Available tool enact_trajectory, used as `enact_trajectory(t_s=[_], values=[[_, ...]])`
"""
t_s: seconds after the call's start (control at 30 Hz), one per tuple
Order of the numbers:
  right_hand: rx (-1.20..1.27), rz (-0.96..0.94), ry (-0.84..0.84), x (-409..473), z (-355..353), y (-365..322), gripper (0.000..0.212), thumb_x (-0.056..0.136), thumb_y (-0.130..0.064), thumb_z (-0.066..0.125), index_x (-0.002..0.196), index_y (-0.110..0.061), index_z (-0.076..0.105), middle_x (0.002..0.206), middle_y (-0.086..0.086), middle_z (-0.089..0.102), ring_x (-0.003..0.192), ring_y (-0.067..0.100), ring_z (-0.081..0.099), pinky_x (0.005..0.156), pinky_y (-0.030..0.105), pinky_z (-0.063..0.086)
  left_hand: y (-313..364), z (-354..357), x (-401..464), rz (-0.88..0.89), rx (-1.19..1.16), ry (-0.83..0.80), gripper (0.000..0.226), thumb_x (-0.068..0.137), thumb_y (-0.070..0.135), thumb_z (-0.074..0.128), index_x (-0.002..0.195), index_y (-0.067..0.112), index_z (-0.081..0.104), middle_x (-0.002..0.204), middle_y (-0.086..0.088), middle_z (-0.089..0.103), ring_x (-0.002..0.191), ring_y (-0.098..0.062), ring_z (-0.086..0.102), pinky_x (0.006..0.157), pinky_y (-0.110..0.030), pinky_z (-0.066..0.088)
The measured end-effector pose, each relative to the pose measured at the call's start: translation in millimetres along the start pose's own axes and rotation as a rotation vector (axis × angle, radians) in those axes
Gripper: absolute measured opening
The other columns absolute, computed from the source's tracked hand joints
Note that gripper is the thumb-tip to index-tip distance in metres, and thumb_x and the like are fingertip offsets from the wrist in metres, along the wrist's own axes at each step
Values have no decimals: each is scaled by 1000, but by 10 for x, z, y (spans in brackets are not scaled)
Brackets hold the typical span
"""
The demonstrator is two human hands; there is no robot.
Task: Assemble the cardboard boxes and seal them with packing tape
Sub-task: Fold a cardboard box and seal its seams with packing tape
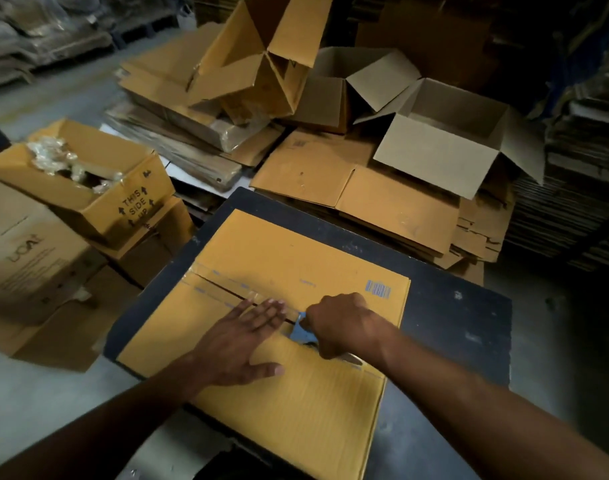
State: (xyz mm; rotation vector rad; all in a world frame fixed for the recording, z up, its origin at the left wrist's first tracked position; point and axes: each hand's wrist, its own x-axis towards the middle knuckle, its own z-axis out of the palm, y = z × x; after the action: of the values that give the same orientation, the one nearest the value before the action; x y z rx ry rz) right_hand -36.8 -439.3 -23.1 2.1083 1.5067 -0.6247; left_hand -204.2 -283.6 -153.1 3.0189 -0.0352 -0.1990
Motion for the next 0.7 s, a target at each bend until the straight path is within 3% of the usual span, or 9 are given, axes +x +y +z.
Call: enact_trajectory(t_s=[0.17, 0.23, 0.33, 0.43, 0.57, 0.7], values=[[-40, 11, -56, -94, -67, 64, 23, 89, -23, 71, 110, -18, 63, 91, -1, 64, 78, 22, 59, 54, 29, 32, -49, 4, -43, -25, 35, -56, 99, 95, 85, 27, 166, 18, 9, 174, 1, 2, 160, -14, 0, 128, -45, 6], [-59, 18, -51, -239, 74, 212, 32, 87, -24, 73, 117, -19, 66, 89, -3, 66, 75, 20, 60, 57, 29, 38, -48, 15, -43, -30, 32, -36, 99, 94, 86, 26, 166, 19, 9, 174, 2, 2, 160, -13, 0, 127, -45, 6], [-69, 27, -62, -429, 304, 392, 45, 89, -29, 74, 131, -22, 62, 96, -1, 66, 85, 21, 65, 66, 36, 49, -43, 33, -35, -34, 11, -33, 100, 93, 87, 21, 166, 21, 5, 173, 4, -3, 159, -11, -5, 127, -45, 4], [-63, 24, -50, -512, 389, 435, 46, 94, -30, 71, 137, -20, 58, 99, 2, 62, 89, 22, 63, 70, 38, 49, -12, 7, -17, -29, 2, -33, 101, 92, 88, 21, 166, 20, 4, 173, 4, -4, 159, -11, -6, 127, -46, 6], [-53, 15, -20, -505, 412, 445, 48, 94, -31, 70, 139, -24, 57, 107, 3, 66, 96, 24, 66, 73, 38, 52, 186, -25, 0, -87, 21, -36, 111, 89, 92, 22, 165, 13, 0, 172, -2, -9, 160, -19, -7, 127, -49, 0], [-23, 5, 9, -489, 399, 490, 47, 87, -23, 75, 132, -26, 63, 97, 0, 68, 83, 21, 66, 74, 39, 59, 814, -16, 241, -7, -37, -93, 116, 87, 95, 15, 164, 11, -9, 171, -5, -17, 158, -21, -17, 126, -54, -8]])
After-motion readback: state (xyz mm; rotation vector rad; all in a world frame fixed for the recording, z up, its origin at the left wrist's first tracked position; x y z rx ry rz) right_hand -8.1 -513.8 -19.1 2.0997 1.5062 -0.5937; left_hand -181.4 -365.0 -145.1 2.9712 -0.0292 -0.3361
